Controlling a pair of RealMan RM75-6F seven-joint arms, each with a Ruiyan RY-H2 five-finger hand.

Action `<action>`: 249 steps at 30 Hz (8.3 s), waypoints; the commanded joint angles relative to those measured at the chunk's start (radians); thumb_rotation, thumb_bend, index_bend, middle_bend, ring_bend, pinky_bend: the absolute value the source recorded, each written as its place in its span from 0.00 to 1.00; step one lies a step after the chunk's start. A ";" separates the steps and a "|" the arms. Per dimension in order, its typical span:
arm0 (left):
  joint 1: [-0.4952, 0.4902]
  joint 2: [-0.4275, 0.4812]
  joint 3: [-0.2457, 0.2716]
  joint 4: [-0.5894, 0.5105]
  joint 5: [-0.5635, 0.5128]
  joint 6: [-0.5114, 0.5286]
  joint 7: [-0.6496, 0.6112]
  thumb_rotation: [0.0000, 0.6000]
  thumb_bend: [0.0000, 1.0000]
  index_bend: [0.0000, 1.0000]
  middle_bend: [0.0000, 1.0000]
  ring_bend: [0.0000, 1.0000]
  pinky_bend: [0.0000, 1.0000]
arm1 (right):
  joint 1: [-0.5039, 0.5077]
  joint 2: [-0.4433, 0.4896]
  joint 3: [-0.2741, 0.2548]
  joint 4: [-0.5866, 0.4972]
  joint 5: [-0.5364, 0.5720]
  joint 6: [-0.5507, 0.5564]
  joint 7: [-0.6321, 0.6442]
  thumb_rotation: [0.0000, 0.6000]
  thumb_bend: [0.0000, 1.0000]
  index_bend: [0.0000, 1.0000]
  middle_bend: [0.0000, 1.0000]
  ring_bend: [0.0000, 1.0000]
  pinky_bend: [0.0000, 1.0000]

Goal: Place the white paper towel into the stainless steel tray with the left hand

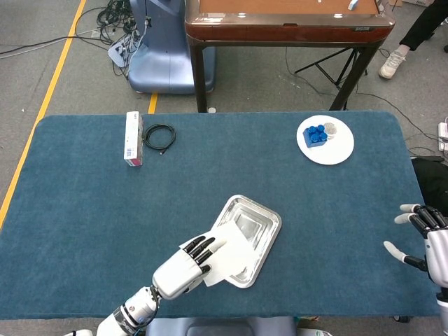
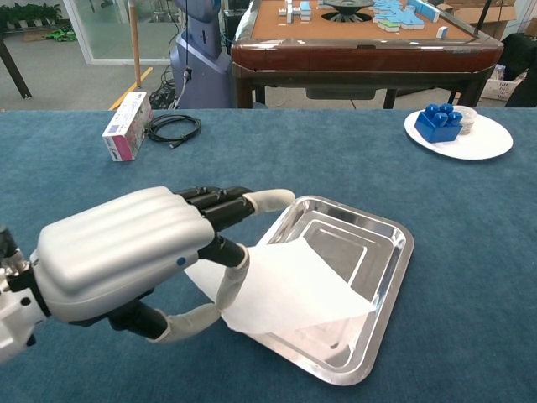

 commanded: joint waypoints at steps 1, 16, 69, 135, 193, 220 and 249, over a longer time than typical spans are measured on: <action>0.002 -0.006 -0.004 -0.008 -0.024 -0.011 0.023 1.00 0.53 0.67 0.00 0.00 0.10 | -0.001 0.001 0.003 0.001 0.005 0.001 0.004 1.00 0.11 0.45 0.35 0.27 0.43; -0.041 -0.009 -0.047 -0.029 -0.126 -0.082 -0.043 1.00 0.53 0.67 0.00 0.00 0.10 | -0.006 0.013 0.014 -0.001 0.028 -0.003 0.042 1.00 0.12 0.45 0.35 0.27 0.43; -0.116 -0.109 -0.058 0.010 -0.206 -0.082 0.007 1.00 0.14 0.28 0.00 0.00 0.10 | -0.046 0.038 0.042 0.022 0.010 0.088 0.208 1.00 0.12 0.45 0.35 0.27 0.43; -0.240 -0.068 -0.042 0.066 -0.310 -0.194 0.300 1.00 0.63 0.24 1.00 0.99 1.00 | -0.051 0.035 0.064 0.017 0.053 0.081 0.178 1.00 0.12 0.45 0.35 0.27 0.43; -0.286 -0.123 0.014 0.034 -0.554 -0.139 0.555 1.00 0.63 0.26 1.00 0.99 1.00 | -0.057 0.037 0.069 0.017 0.049 0.085 0.192 1.00 0.12 0.45 0.35 0.27 0.43; -0.343 -0.172 -0.008 0.039 -0.669 -0.111 0.642 1.00 0.63 0.26 1.00 0.99 1.00 | -0.062 0.039 0.071 0.020 0.047 0.094 0.206 1.00 0.12 0.45 0.35 0.27 0.43; -0.372 -0.188 0.017 0.031 -0.652 -0.092 0.614 1.00 0.63 0.26 1.00 0.99 1.00 | -0.070 0.046 0.068 0.018 0.035 0.109 0.221 1.00 0.12 0.45 0.35 0.27 0.43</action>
